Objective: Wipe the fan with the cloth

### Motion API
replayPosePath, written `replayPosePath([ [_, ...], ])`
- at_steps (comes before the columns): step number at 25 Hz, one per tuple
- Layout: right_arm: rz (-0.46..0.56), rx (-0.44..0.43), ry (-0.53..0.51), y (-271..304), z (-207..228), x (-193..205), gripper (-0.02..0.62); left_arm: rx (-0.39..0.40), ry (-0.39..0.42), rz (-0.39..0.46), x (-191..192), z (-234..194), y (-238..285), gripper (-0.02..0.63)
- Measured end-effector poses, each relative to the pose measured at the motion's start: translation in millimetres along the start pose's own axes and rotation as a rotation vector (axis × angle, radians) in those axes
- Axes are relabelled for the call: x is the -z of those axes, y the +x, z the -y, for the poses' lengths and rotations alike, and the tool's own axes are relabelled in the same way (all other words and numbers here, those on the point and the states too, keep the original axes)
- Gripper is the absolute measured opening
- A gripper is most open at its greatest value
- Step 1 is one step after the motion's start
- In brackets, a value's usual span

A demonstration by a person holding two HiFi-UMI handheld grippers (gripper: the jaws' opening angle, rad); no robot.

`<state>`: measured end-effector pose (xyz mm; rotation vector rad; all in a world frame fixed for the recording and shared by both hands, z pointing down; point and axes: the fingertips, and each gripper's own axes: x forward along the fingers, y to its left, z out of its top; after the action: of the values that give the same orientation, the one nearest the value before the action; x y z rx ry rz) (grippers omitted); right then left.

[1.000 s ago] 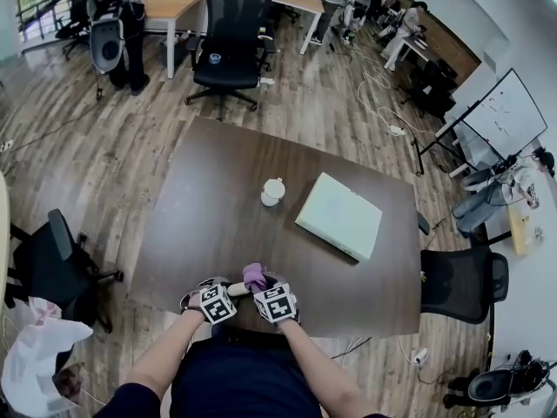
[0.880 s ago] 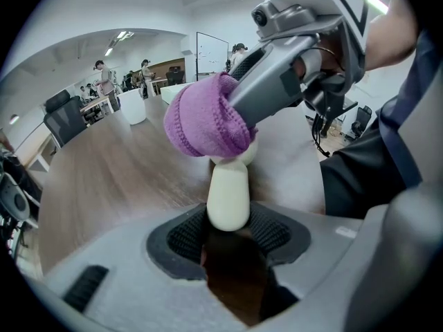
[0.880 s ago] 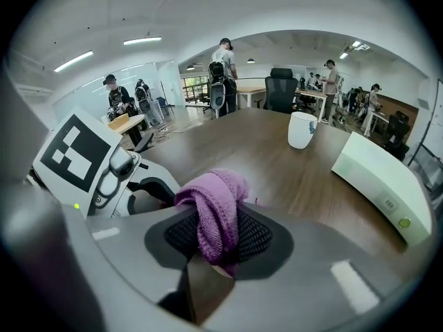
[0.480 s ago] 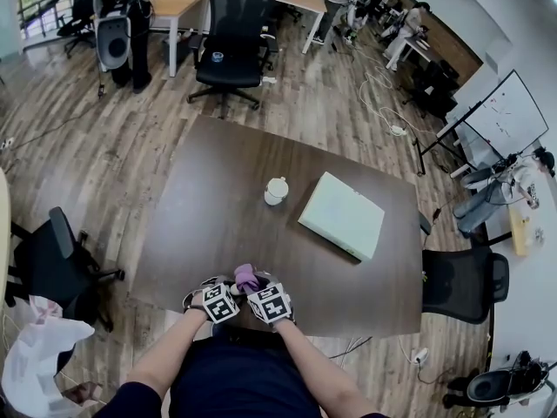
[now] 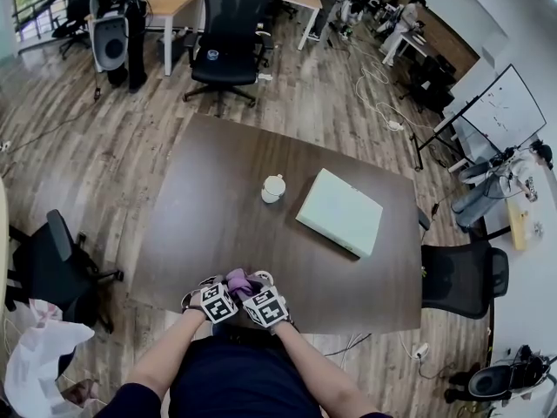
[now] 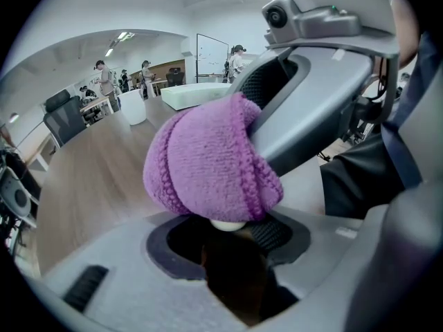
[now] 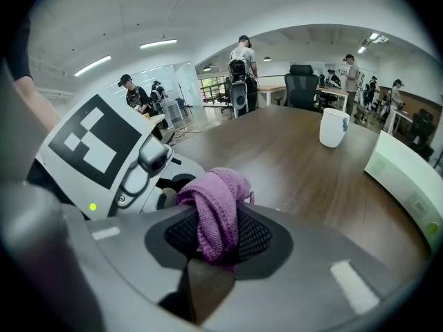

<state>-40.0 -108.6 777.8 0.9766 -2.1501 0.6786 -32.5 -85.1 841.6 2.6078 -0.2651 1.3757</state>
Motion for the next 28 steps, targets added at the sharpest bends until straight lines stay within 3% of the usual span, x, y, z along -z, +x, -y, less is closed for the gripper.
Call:
replayPosePath([
  [7,-0.009,-0.021,-0.009,-10,-5,15,0.118,0.000,-0.001,0.003,2,0,1,0.198],
  [28,-0.040,0.049,0.046,-35,10,68,0.115,0.001,0.003,-0.002,1,-2,1,0.198],
])
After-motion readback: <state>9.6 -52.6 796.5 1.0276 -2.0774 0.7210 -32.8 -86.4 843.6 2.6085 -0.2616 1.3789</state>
